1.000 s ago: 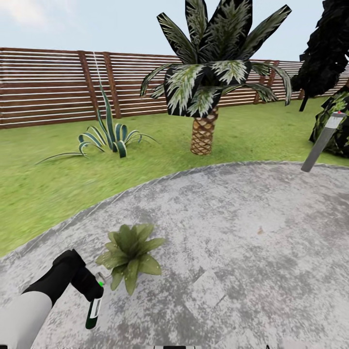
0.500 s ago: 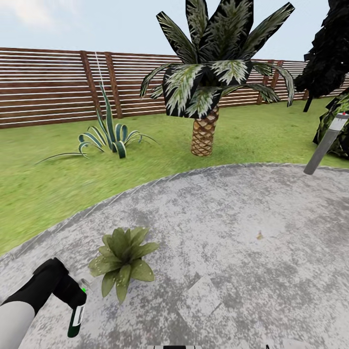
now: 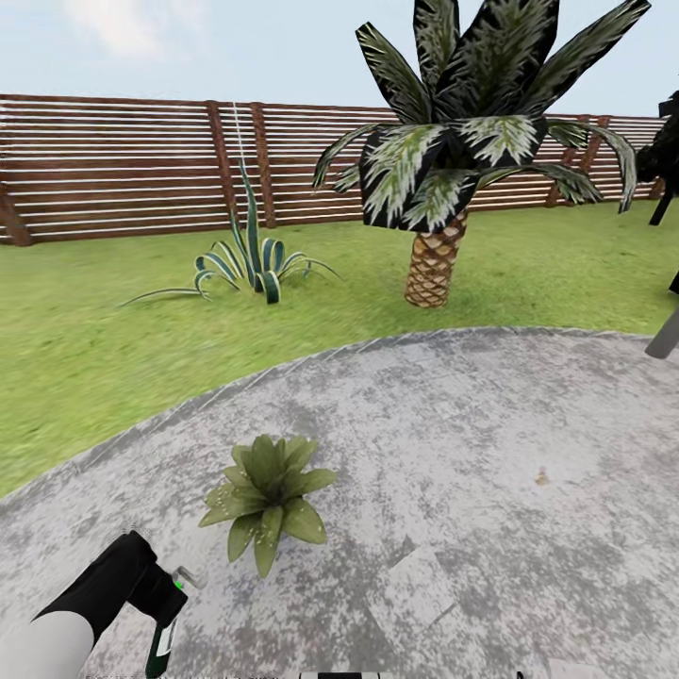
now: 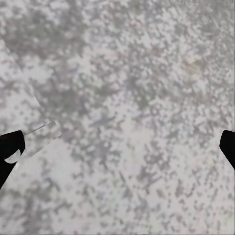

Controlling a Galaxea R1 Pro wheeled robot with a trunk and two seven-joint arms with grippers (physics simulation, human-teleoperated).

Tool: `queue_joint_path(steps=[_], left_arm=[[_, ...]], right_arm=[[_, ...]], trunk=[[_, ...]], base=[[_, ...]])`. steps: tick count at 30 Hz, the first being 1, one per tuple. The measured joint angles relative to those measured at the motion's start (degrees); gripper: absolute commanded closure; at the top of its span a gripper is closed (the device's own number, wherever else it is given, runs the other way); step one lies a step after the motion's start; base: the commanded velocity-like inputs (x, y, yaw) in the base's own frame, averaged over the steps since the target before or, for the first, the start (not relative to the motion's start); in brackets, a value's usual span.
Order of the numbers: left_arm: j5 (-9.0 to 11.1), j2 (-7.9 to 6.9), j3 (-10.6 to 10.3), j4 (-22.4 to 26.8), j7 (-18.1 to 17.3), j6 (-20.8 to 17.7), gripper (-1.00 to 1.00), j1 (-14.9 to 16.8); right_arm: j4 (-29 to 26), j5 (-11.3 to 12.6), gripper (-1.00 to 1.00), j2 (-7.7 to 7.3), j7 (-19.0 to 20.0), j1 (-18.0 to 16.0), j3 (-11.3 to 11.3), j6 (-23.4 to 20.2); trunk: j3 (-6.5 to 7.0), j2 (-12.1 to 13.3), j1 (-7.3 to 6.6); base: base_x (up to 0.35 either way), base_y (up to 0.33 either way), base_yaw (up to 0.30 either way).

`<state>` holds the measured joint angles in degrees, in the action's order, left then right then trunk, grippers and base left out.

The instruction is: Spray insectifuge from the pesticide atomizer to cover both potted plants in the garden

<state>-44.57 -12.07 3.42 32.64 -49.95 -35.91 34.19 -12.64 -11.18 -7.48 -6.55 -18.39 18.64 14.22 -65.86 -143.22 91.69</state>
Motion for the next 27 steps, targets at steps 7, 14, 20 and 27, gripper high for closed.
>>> queue_joint_path(steps=[7, 14, 20, 27], left_arm=[[1.91, 2.21, 0.06, 0.20, 0.74, 0.41, 1.00, -0.11], [3.65, 2.30, 0.24, 0.86, 0.61, 0.33, 1.00, -0.11], [5.95, 1.67, 1.99, 0.90, 0.68, 0.33, 1.00, -0.11], [6.23, 2.29, 4.42, 1.69, 0.81, 0.43, 1.00, -0.06]], right_arm=[[-0.07, 0.00, -1.00, 0.03, -0.01, 0.04, 0.00, 0.08], [-0.10, 0.00, -1.00, -0.01, -0.02, 0.01, 0.00, 0.09], [-0.09, 0.00, -1.00, 0.01, -0.10, -0.01, -0.01, 0.09], [-0.09, 0.00, -1.00, 0.08, -0.17, 0.00, 0.00, 0.09]], trunk=[[0.00, 0.00, 0.00], [0.00, 0.00, 0.03], [0.00, 0.00, 0.01], [0.00, 0.00, 0.00]], base=[[0.000, -0.075, 0.147], [-0.202, -0.197, 0.002], [-0.138, -0.075, 0.000], [-0.005, -0.002, 0.149]])
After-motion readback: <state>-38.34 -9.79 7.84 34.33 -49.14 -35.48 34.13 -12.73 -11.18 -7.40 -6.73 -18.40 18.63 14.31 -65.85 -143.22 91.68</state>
